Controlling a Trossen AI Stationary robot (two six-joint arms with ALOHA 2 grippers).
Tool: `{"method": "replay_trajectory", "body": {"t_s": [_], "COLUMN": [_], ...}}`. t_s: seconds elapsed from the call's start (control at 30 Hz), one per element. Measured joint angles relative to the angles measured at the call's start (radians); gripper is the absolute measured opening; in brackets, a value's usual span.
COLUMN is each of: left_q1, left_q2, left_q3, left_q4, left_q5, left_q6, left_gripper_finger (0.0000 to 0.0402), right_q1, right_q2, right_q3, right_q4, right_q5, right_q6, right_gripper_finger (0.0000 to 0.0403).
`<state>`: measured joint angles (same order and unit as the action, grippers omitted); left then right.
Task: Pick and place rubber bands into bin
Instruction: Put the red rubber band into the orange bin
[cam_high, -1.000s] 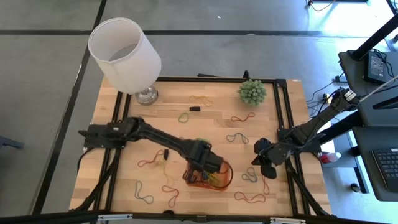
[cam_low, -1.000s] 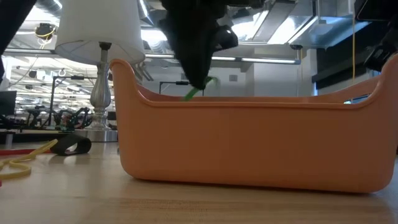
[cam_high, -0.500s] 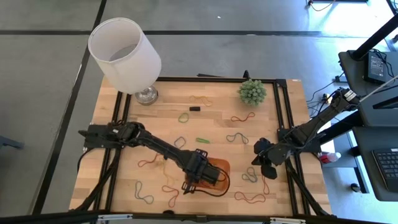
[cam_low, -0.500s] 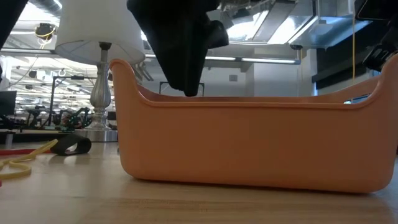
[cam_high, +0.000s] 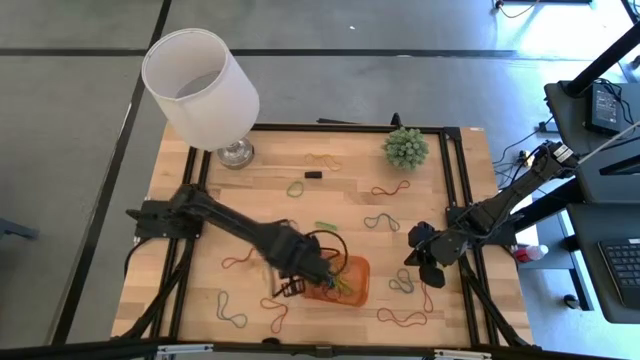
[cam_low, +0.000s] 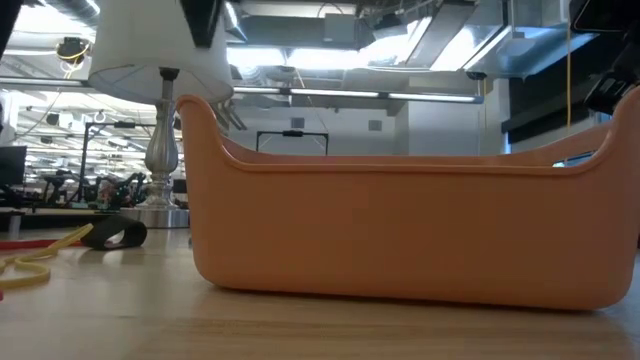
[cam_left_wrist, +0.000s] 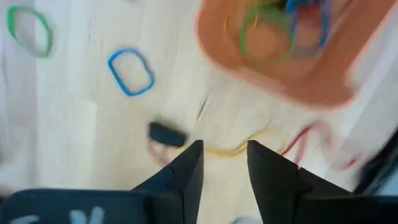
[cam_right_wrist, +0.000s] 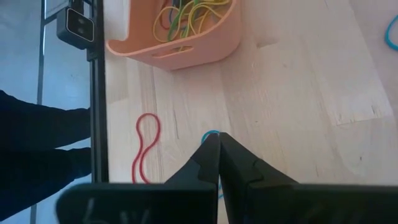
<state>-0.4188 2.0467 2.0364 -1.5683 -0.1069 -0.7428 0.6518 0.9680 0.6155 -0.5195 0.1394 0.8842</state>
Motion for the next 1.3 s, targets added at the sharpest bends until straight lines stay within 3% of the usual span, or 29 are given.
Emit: {"method": "replay_trajectory", "body": {"t_s": [0.3,0.5,0.63,0.8,1.03,1.3], "left_q1": [-0.192,-0.261,-0.263,-0.236,-0.189,-0.174], "left_q2": [-0.135,-0.124,-0.123,-0.123,-0.124,-0.124], "left_q3": [-0.176,-0.294,-0.345,-0.372,-0.376,-0.415], "left_q4": [-0.001,0.012,0.081,0.190,0.251,0.389], "left_q5": [-0.198,-0.095,-0.017,0.015,-0.006,-0.007], "left_q6": [-0.591,-0.839,-0.850,-0.785,-0.615,-0.447], "left_gripper_finger": [0.0072,0.0054,0.0068,0.0117,0.0190,0.0207], "right_q1": [0.000,0.000,0.000,0.000,0.000,-0.002], "right_q2": [0.001,0.001,0.001,0.001,0.001,0.001], "right_q3": [0.000,0.000,0.000,0.000,-0.001,-0.001], "right_q4": [0.007,0.007,0.007,0.007,0.010,0.042], "right_q5": [0.000,0.000,0.000,0.001,0.013,0.109], "right_q6": [-0.001,-0.030,-0.032,-0.030,0.028,0.132], "right_gripper_finger": [0.0007,0.0007,0.0007,0.0007,0.0007,0.0007]}}
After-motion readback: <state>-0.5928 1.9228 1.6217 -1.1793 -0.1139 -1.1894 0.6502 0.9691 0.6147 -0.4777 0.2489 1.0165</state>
